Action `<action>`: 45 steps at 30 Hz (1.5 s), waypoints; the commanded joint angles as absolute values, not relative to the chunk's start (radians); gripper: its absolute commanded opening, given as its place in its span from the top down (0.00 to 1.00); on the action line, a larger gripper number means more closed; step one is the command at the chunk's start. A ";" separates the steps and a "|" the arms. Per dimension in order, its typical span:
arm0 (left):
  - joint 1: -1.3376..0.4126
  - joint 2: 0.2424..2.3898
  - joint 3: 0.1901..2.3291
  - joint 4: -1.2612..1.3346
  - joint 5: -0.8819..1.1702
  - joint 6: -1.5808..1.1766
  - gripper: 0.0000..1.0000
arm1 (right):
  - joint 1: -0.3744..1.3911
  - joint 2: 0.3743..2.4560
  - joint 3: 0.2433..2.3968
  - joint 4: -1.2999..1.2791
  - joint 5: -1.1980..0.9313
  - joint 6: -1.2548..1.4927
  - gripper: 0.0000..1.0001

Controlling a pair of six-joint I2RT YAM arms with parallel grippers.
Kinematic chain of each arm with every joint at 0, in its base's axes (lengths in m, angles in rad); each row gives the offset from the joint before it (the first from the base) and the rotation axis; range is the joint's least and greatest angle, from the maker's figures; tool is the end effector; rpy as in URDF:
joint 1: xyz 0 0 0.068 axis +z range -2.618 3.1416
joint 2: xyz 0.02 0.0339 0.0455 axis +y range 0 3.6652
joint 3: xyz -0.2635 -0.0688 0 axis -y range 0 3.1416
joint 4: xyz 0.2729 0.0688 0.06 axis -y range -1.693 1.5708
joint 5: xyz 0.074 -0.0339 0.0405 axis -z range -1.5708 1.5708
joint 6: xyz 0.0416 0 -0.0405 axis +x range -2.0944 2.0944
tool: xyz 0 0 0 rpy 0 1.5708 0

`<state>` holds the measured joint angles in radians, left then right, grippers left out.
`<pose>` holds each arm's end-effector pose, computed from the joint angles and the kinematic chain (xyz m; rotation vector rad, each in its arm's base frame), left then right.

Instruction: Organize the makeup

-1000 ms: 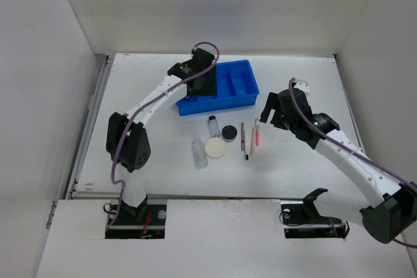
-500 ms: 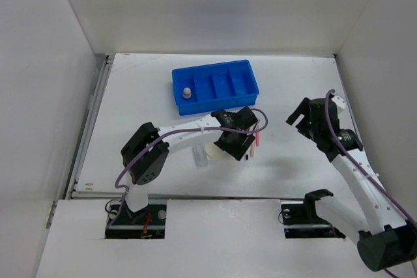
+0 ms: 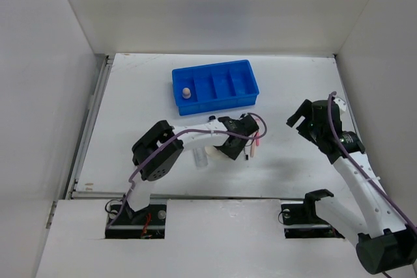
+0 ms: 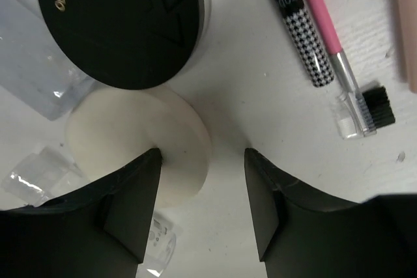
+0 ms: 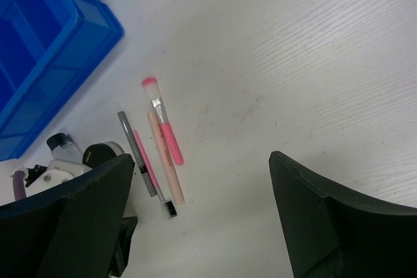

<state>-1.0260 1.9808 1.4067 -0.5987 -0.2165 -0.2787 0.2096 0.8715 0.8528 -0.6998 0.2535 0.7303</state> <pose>0.2311 -0.3641 0.1517 0.9286 2.5302 -0.0972 0.2080 0.0336 0.2948 0.7101 2.1563 0.2084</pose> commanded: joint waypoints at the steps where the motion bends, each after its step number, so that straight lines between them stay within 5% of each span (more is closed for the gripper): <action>1: -1.031 2.003 1.397 -0.583 -0.322 -0.301 0.49 | 0.204 0.870 0.862 -0.686 0.241 0.729 0.09; 7: -1.031 2.014 1.374 -0.583 -0.351 -0.333 0.62 | 0.204 0.879 0.862 -0.675 0.241 0.719 0.09; 8: -1.031 2.014 1.374 -0.592 -0.351 -0.333 0.79 | 0.204 0.879 0.862 -0.675 0.241 0.719 0.09; 11: -1.031 1.994 1.384 -0.617 -0.351 -0.342 1.00 | 0.204 0.870 0.862 -0.675 0.241 0.719 0.09; 27: -0.980 1.718 1.637 -0.882 -0.356 -0.308 1.00 | 0.204 0.879 0.890 -0.664 0.252 0.701 0.09; 40: -0.621 2.003 2.123 -0.882 -0.365 -0.261 1.00 | 0.204 0.879 0.899 -0.664 0.242 0.701 0.09; 45: -0.540 2.079 2.157 -0.828 -0.290 -0.261 1.00 | 0.204 0.890 0.899 -0.664 0.233 0.701 0.09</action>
<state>-0.5579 2.0762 2.1178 -0.8352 -0.3477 -0.2768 0.2096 0.8852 0.8558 -0.6956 0.2451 0.7113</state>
